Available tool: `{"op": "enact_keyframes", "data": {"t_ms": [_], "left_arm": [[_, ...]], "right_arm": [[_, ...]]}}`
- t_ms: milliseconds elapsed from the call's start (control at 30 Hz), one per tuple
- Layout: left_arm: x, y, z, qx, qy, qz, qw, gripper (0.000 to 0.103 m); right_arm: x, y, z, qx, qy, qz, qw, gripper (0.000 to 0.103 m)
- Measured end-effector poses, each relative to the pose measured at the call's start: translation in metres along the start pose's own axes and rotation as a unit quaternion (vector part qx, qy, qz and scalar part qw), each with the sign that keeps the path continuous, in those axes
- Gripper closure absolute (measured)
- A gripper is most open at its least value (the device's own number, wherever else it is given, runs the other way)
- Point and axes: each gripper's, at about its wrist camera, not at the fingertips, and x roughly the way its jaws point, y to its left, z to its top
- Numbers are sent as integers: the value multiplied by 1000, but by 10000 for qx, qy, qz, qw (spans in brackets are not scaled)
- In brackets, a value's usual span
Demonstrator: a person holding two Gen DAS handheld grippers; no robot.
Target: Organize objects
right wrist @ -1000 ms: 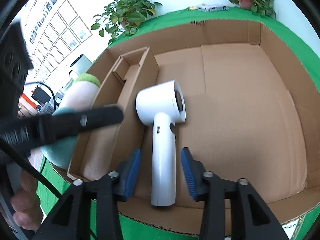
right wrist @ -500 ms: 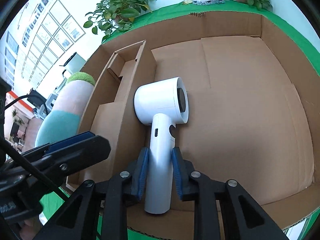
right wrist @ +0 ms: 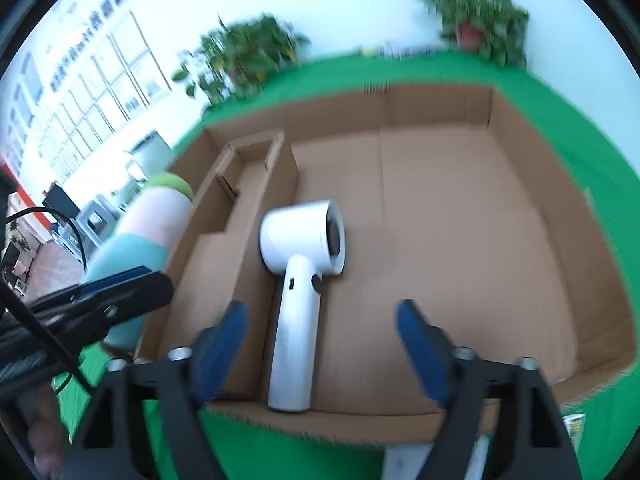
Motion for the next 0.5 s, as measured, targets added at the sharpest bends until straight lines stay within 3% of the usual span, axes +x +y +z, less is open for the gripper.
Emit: {"op": "enact_keyframes", "data": {"t_ms": [67, 133, 333, 433, 500], "left_arm": [[-7, -2, -6, 97, -170, 100, 9998, 58], [-9, -7, -12, 188, -212, 122, 9995, 54], [0, -28, -26, 421, -82, 152, 9990, 54], [-13, -40, -35, 447, -383, 242, 9980, 54], [-32, -52, -45, 568, -812, 513, 9938, 54]], "right_arm": [[-24, -3, -11, -197, -348, -65, 9992, 8], [-48, -4, -27, -461, -671, -210, 9965, 5], [-96, -15, -75, -783, -1095, -238, 9906, 1], [-122, -17, -98, -975, -1375, -287, 9853, 1], [-134, -18, -106, -987, -1505, -344, 9831, 1]]}}
